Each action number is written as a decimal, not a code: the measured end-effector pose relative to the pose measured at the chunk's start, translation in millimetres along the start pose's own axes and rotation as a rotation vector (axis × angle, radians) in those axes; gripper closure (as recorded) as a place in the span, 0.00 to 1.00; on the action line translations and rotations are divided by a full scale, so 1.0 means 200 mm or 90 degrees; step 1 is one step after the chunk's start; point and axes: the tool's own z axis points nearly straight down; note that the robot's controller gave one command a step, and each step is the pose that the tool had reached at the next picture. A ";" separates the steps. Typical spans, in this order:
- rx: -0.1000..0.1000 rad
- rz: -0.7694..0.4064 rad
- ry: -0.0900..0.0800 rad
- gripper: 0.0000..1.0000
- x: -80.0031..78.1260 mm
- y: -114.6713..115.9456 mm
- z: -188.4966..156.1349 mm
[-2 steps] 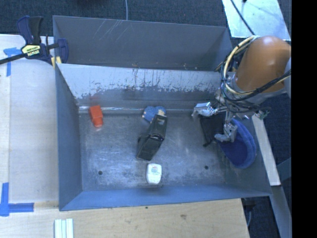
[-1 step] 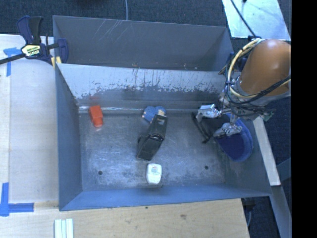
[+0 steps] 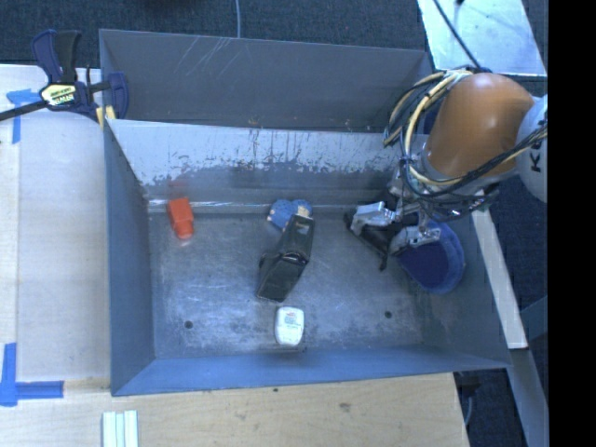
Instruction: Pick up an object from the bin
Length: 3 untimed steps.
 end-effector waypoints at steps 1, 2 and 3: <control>0.009 0.002 -0.001 1.00 0.01 -0.02 -0.02; 0.009 0.002 0.003 1.00 0.00 -0.03 -0.17; 0.010 0.003 0.004 1.00 -0.01 -0.03 -0.31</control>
Offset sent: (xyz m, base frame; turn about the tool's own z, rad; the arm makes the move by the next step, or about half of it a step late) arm 0.0000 0.0000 0.0000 0.0000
